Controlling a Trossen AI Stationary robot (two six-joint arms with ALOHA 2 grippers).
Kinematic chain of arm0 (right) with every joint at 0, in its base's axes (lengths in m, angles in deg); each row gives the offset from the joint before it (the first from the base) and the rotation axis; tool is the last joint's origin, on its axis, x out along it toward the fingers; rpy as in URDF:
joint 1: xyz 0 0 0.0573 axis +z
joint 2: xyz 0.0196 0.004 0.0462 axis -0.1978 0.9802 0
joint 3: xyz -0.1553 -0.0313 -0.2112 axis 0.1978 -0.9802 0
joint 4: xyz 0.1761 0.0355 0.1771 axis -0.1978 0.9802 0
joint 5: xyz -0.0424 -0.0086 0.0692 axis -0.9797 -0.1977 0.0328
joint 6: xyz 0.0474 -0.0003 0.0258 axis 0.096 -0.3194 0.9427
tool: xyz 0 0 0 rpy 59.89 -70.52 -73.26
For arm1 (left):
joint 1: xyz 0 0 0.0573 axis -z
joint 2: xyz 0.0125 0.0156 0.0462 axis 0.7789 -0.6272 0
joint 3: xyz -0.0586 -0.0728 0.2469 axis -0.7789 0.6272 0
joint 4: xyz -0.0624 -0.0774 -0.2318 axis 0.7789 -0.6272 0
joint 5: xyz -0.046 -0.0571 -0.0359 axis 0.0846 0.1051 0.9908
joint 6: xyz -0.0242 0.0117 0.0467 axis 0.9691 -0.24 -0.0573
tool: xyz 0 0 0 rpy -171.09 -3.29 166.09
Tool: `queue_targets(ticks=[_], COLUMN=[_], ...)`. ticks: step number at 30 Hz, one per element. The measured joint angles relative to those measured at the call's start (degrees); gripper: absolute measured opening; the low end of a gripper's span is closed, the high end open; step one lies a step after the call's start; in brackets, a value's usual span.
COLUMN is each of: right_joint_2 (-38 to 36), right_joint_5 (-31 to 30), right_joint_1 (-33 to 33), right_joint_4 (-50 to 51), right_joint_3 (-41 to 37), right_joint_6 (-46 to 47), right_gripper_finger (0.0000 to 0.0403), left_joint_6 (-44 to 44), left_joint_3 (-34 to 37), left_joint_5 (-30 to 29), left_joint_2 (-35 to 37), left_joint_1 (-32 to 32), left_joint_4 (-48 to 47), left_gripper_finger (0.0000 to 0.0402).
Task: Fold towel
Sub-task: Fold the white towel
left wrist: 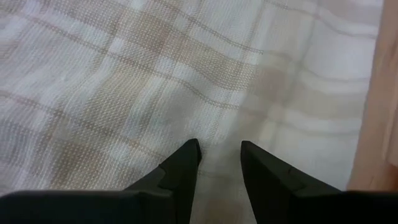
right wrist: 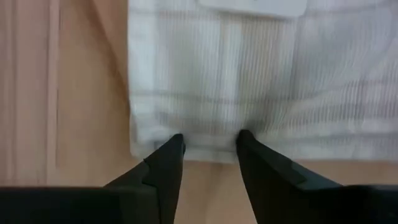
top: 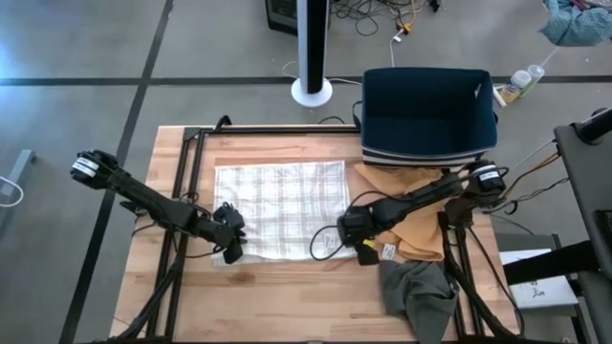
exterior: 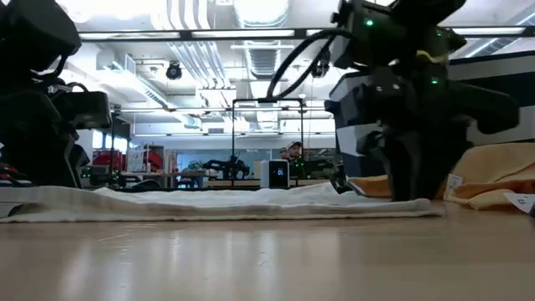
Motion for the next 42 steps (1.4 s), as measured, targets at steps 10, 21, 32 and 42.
queue_targets(ticks=[10, 21, 32, 42], right_joint_2=[-7.1, -0.4, 0.6, 0.0], right_joint_5=[-0.1, -2.7, -5.7, -5.7], right_joint_1=[0.1, 1.0, 0.9, 1.4], right_joint_4=[4.3, -7.0, -0.4, -0.1], right_joint_3=[4.2, 3.3, 3.4, 6.5], right_joint_6=[3.0, 5.7, 4.6, 4.9], right_gripper_finger=[0.0152, 0.0152, 0.0156, 0.0160], left_joint_6=[-0.3, 3.4, 32.5, 39.5], left_joint_3=[-1.6, -12.7, -12.3, -11.7], left_joint_5=[0.3, -0.6, -7.0, -9.3], left_joint_2=[1.9, 1.2, -6.2, -15.0], left_joint_1=[0.0, 7.4, 28.3, 31.3], left_joint_4=[-1.7, -6.0, -3.8, -3.6], left_gripper_finger=[0.0121, 0.0122, 0.0116, 0.0114])
